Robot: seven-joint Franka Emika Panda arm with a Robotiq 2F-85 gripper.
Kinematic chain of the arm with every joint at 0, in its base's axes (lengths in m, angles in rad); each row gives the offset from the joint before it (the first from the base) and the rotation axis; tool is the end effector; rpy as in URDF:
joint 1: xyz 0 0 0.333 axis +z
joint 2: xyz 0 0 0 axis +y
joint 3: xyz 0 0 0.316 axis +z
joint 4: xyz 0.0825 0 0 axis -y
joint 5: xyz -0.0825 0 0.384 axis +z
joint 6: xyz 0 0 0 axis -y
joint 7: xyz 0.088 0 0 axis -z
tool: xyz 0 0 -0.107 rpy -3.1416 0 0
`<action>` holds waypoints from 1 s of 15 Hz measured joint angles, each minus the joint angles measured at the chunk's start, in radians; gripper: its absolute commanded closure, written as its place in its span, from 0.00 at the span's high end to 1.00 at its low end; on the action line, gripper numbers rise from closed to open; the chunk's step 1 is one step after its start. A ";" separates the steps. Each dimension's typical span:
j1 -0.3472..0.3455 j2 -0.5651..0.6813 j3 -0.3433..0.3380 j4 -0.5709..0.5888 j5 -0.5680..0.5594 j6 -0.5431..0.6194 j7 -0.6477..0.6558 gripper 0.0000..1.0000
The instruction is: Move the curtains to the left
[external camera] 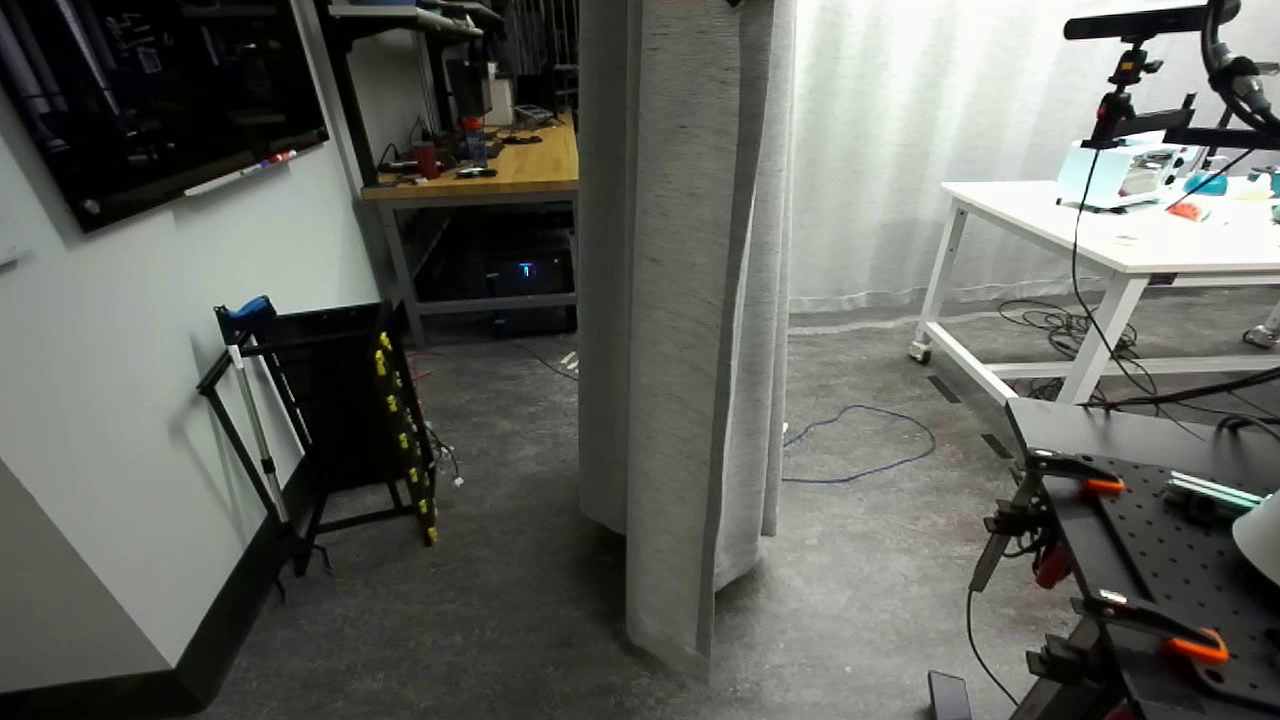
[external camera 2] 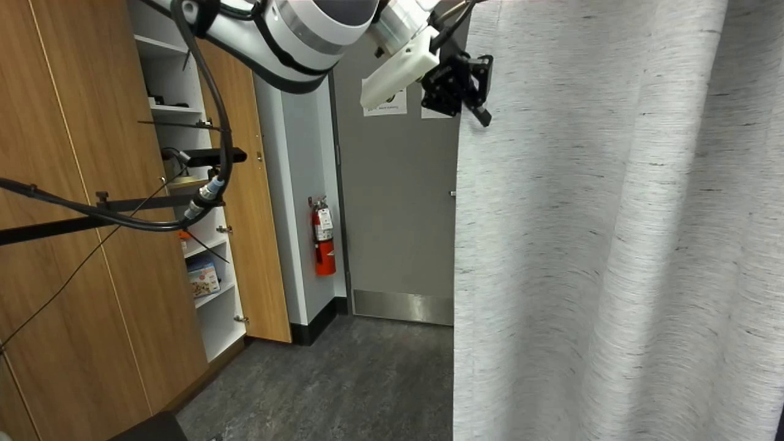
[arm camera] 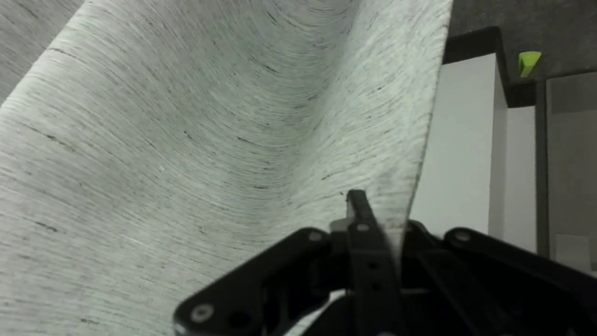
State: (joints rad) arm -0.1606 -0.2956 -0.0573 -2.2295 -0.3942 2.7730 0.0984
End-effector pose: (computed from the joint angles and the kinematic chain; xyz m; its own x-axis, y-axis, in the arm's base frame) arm 0.5033 -0.0974 0.5909 0.6925 0.1084 0.7132 -0.1339 -0.9521 0.2748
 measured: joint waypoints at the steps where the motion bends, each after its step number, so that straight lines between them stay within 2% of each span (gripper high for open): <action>1: 0.000 -0.019 0.010 -0.017 0.000 0.000 -0.014 0.01; 5: 0.001 -0.071 0.050 -0.058 0.000 0.000 -0.044 0.01; 15: 0.001 -0.093 0.147 -0.056 -0.020 0.000 -0.045 0.01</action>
State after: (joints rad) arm -0.1598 -0.3885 0.0895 -2.2851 -0.4137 2.7732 0.0530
